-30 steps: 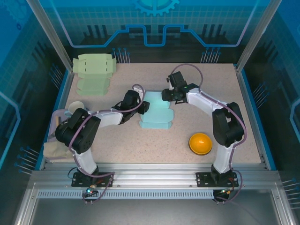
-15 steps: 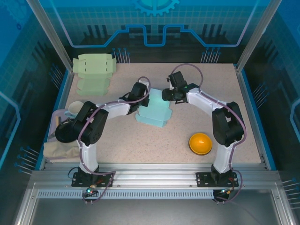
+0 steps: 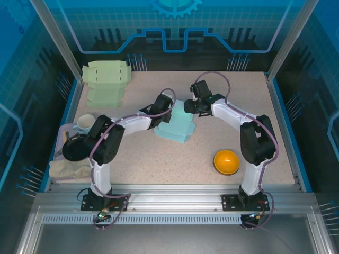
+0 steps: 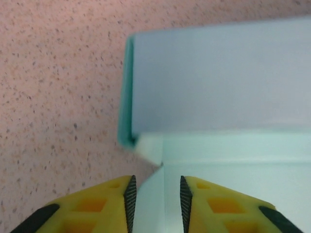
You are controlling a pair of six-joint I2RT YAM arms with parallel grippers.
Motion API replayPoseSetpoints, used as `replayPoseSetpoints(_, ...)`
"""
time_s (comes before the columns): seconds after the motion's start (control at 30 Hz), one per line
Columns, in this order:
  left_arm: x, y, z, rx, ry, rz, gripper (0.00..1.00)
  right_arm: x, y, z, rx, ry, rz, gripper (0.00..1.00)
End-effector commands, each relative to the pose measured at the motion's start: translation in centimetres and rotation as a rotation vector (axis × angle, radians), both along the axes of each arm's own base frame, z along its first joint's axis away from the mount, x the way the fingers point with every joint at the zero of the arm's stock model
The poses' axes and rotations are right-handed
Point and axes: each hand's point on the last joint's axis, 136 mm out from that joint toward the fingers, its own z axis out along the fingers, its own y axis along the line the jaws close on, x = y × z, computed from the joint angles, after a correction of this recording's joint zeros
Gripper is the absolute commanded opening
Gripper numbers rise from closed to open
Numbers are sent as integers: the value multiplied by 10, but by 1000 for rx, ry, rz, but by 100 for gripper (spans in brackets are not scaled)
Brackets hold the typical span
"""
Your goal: Fold the paper box
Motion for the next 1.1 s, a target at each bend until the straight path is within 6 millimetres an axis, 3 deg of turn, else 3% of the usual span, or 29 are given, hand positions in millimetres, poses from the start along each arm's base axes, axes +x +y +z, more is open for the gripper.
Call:
replayPoseSetpoints(0.0,-20,-4,36,-85,-2,-40,40,-13,-8,-20,-25,100,-22,49)
replayPoseSetpoints(0.2,-54,24,55,-129,73,84,43,-14,-8,-1,-25,74,-6,53)
replayPoseSetpoints(0.37,-93,58,45,-173,182,229,48,-21,-12,23,-100,16,76,56)
replayPoseSetpoints(0.47,-116,69,38,-224,227,282,50,-25,-14,37,-163,-11,147,57)
replayPoseSetpoints(0.6,-141,58,23,-365,306,289,52,-20,-8,50,-232,-48,252,57)
replayPoseSetpoints(0.73,-153,51,13,-444,356,304,52,-5,-5,54,-295,-64,307,57)
replayPoseSetpoints(0.9,-160,49,4,-476,383,335,52,11,4,48,-328,-47,355,55)
replayPoseSetpoints(1.07,-163,40,-3,-522,423,363,53,17,-1,26,-340,7,333,55)
